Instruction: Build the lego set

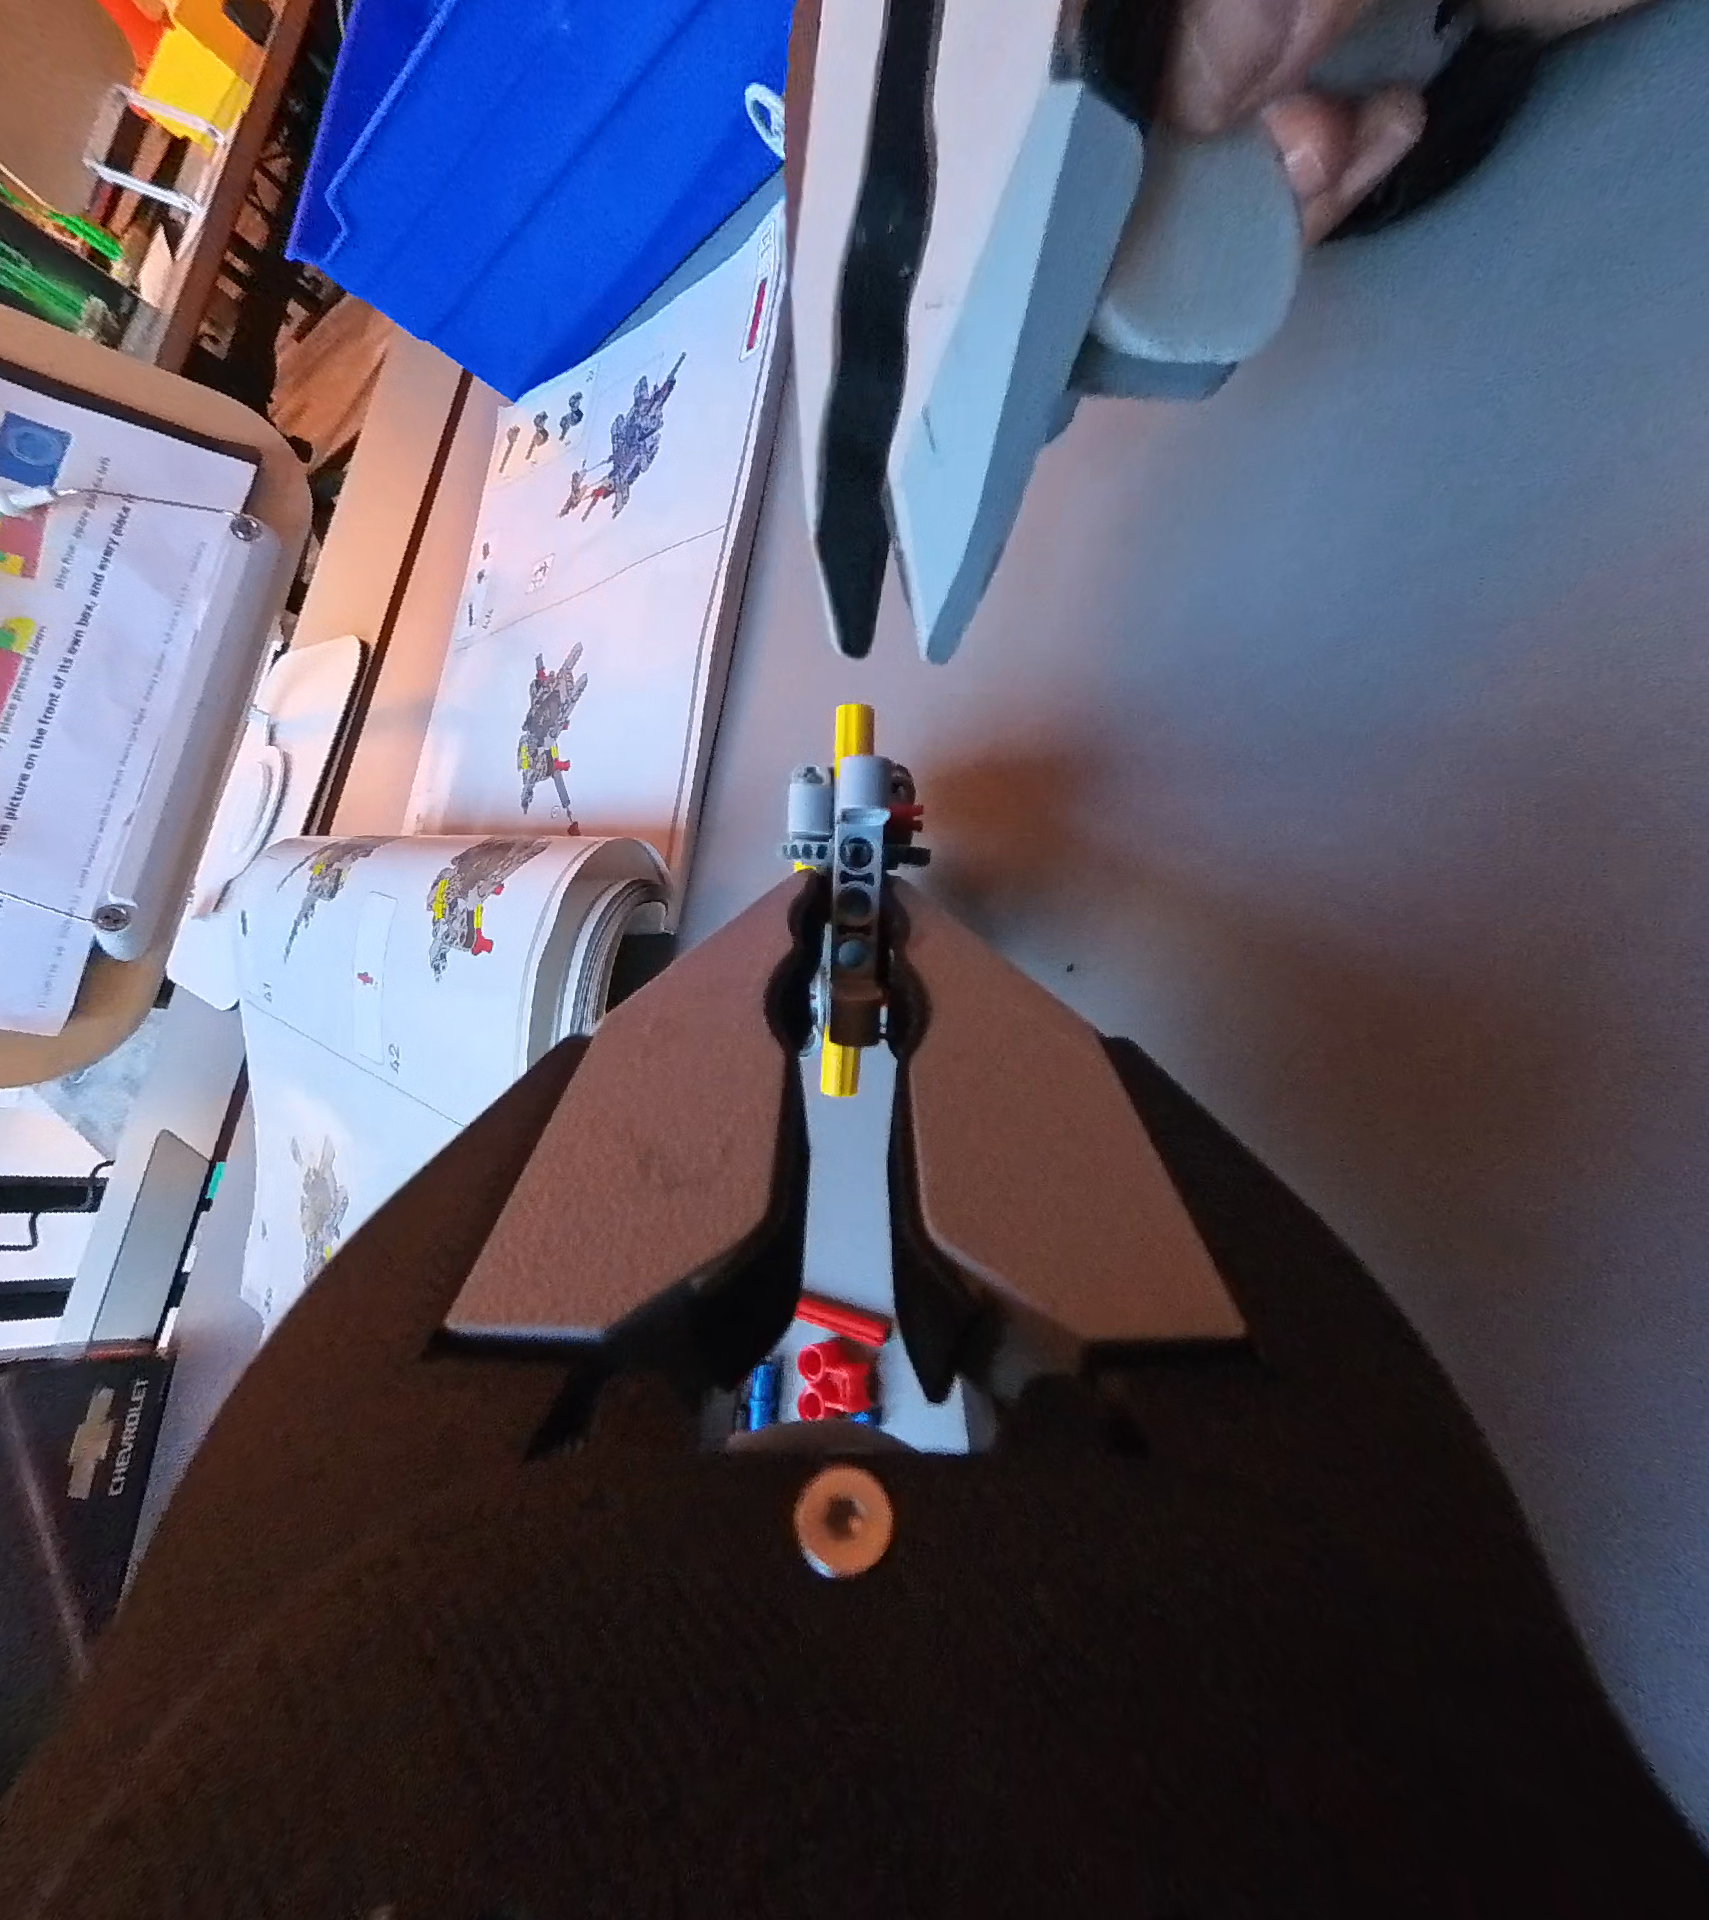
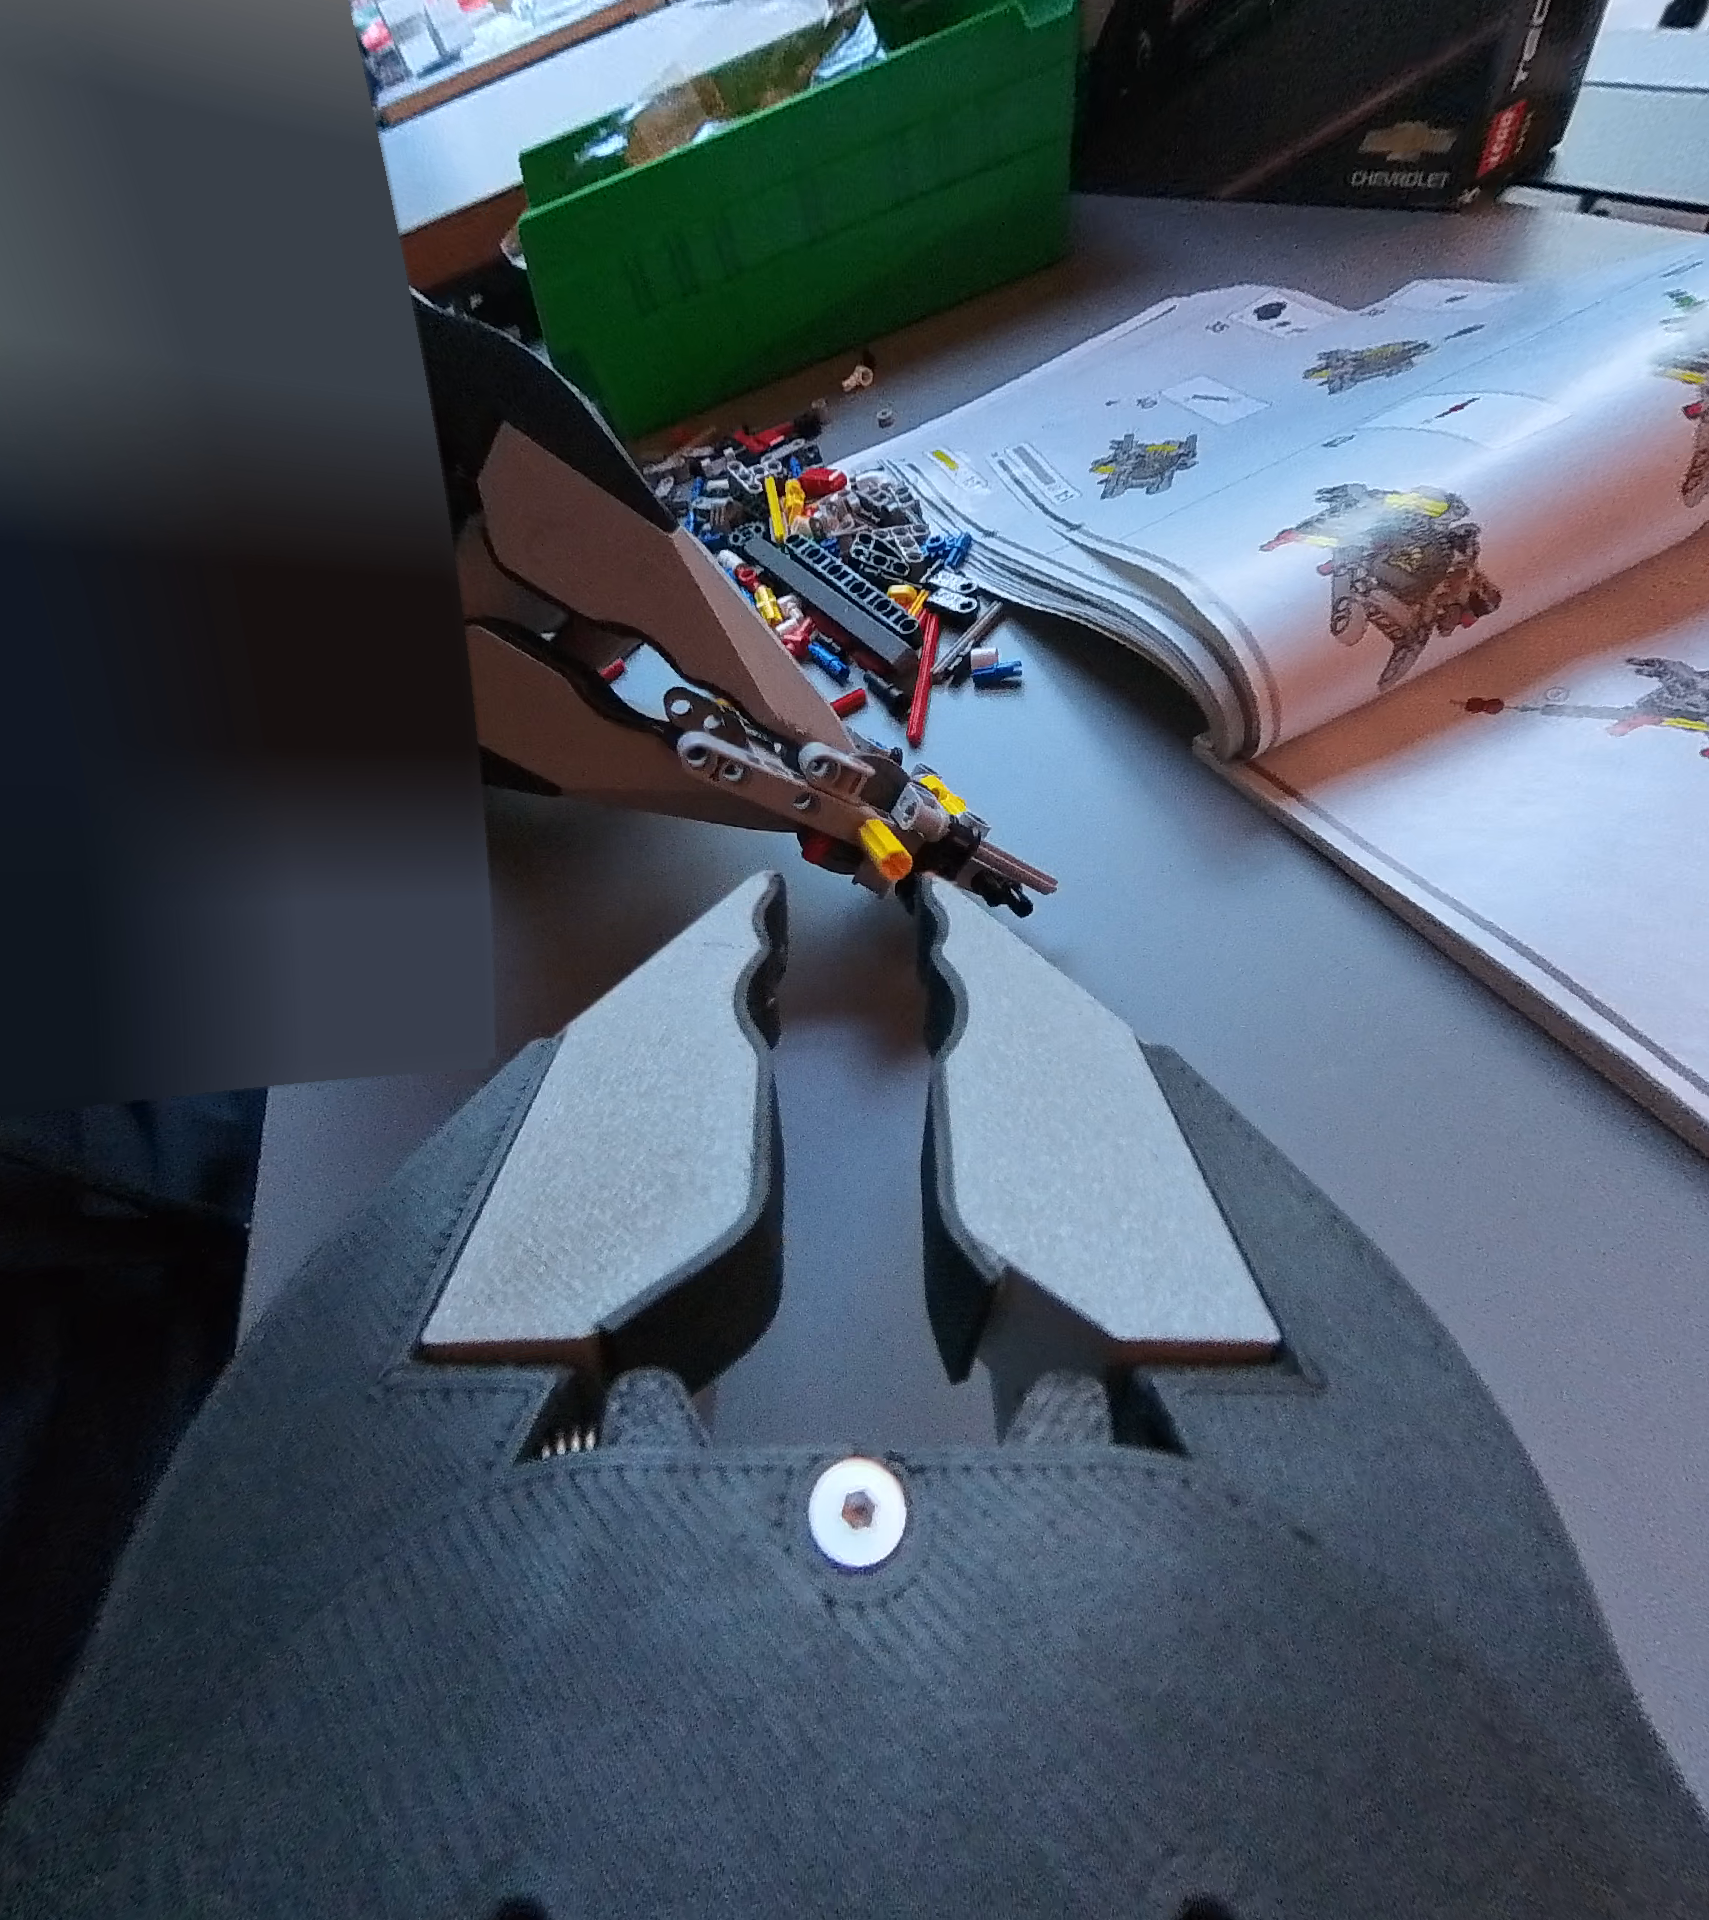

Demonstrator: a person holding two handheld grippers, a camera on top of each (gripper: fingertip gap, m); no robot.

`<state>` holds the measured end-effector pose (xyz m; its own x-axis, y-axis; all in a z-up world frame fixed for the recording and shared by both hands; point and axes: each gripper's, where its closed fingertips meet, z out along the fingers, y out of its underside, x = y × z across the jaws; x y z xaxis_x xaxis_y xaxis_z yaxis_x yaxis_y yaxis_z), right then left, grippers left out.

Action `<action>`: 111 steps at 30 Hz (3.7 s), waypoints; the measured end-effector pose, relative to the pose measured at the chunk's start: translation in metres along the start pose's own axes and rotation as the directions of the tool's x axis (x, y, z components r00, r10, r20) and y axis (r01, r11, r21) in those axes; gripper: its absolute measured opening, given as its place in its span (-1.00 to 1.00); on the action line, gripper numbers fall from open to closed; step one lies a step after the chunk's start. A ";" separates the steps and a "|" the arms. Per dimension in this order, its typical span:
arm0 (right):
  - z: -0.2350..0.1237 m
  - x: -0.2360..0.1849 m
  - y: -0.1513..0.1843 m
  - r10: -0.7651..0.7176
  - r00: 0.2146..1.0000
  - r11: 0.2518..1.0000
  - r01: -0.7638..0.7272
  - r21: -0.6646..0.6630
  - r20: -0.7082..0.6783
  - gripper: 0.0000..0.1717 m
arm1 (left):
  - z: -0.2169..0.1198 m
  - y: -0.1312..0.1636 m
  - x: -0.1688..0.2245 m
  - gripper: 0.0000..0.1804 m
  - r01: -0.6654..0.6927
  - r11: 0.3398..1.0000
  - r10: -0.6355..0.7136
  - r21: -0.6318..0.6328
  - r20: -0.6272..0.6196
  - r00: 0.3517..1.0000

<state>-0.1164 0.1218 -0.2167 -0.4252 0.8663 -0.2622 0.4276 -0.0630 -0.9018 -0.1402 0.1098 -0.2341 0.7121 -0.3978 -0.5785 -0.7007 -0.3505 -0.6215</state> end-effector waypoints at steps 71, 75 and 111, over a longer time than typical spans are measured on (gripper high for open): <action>0.014 -0.012 0.009 -0.046 0.978 0.990 0.072 -0.123 0.206 -0.73 | -0.023 -0.009 0.000 -0.41 0.592 0.800 -0.520 -0.102 -0.611 0.597; 0.014 -0.016 0.009 0.015 0.962 0.990 0.024 -0.137 0.272 -0.73 | -0.012 -0.015 0.013 -0.79 0.561 0.825 -0.468 -0.073 -0.645 0.604; -0.040 -0.022 -0.016 -0.671 0.735 0.741 0.668 -0.062 -0.096 -0.31 | -0.044 -0.047 0.002 -0.74 0.902 0.284 -0.483 -0.324 -0.861 -0.158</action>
<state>-0.0826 0.1235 -0.1827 -0.5229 0.7268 0.4452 0.0820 0.5628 -0.8225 -0.1074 0.0879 -0.1826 0.1874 -0.4983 0.8465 0.4295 -0.7335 -0.5268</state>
